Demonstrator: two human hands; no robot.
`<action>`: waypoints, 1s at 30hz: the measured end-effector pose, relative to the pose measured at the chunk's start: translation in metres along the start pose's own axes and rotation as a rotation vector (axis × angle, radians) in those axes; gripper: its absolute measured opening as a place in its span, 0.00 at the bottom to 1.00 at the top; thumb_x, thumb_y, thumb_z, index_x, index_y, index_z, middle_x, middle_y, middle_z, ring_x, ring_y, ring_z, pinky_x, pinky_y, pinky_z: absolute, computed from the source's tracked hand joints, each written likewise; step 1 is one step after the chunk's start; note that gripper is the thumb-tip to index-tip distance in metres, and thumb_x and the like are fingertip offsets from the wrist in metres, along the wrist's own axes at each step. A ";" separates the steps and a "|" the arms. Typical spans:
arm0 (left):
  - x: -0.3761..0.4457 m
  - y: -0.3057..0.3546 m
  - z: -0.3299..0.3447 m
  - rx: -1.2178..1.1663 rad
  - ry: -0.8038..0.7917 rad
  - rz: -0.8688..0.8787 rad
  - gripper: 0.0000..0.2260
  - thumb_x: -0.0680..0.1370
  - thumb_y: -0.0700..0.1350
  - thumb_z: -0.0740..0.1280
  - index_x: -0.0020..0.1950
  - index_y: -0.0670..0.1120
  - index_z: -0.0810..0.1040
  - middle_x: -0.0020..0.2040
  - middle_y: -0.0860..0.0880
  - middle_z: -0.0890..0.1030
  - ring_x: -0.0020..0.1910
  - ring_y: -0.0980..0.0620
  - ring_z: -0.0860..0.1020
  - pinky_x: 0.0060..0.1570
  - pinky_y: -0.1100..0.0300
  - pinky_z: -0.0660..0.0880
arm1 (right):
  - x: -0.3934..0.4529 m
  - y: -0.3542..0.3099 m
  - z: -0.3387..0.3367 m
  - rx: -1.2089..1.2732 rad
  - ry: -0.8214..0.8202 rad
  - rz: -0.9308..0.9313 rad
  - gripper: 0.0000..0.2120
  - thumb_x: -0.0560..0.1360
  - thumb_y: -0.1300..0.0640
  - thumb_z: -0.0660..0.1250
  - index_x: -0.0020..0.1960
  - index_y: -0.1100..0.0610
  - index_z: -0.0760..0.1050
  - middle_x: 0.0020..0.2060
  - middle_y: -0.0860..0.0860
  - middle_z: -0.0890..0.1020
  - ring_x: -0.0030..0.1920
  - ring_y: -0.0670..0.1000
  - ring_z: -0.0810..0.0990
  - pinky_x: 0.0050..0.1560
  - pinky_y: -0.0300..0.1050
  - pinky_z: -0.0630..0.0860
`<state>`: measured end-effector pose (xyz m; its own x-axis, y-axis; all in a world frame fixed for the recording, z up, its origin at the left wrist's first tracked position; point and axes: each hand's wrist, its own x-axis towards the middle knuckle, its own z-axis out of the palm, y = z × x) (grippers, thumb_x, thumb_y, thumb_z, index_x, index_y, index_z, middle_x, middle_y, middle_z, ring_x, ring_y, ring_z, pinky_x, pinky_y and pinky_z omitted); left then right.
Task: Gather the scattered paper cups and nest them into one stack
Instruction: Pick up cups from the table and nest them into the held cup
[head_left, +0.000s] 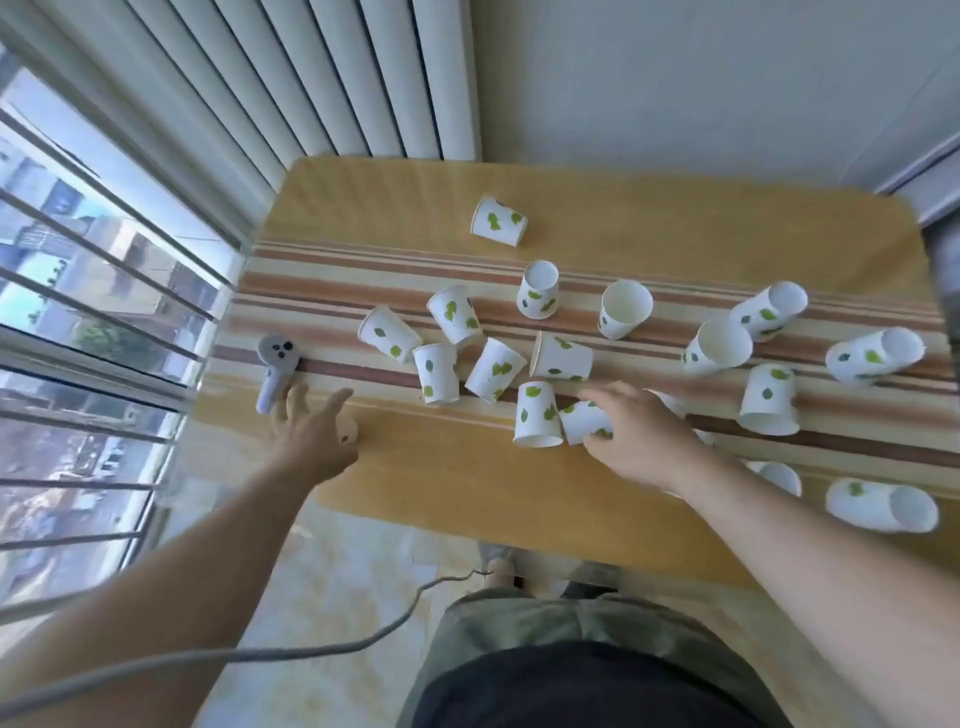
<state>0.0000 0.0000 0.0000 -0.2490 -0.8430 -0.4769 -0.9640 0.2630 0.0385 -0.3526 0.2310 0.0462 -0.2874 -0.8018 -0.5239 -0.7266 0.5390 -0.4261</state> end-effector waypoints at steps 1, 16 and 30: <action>0.004 -0.004 0.002 -0.031 -0.048 0.009 0.39 0.74 0.45 0.75 0.82 0.62 0.65 0.82 0.39 0.57 0.78 0.33 0.65 0.72 0.39 0.70 | 0.001 0.001 0.001 0.005 -0.006 0.013 0.29 0.83 0.50 0.66 0.84 0.46 0.67 0.83 0.48 0.67 0.81 0.55 0.66 0.70 0.59 0.76; -0.091 0.208 0.060 -0.105 -0.048 0.907 0.37 0.71 0.58 0.78 0.78 0.57 0.69 0.71 0.47 0.77 0.68 0.42 0.73 0.65 0.45 0.77 | -0.035 0.053 0.011 0.083 0.118 0.110 0.26 0.82 0.53 0.69 0.80 0.49 0.72 0.75 0.53 0.74 0.76 0.59 0.71 0.70 0.60 0.75; -0.092 0.230 0.172 -0.529 0.093 0.776 0.36 0.69 0.57 0.81 0.73 0.59 0.70 0.65 0.67 0.78 0.62 0.64 0.77 0.62 0.70 0.72 | -0.035 0.164 0.040 -0.035 0.770 -0.184 0.19 0.72 0.74 0.77 0.62 0.63 0.87 0.54 0.60 0.85 0.55 0.70 0.79 0.55 0.67 0.81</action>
<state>-0.1824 0.2186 -0.0984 -0.8235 -0.5617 -0.0799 -0.4370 0.5381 0.7207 -0.4371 0.3582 -0.0346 -0.5020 -0.8374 0.2163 -0.8203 0.3818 -0.4258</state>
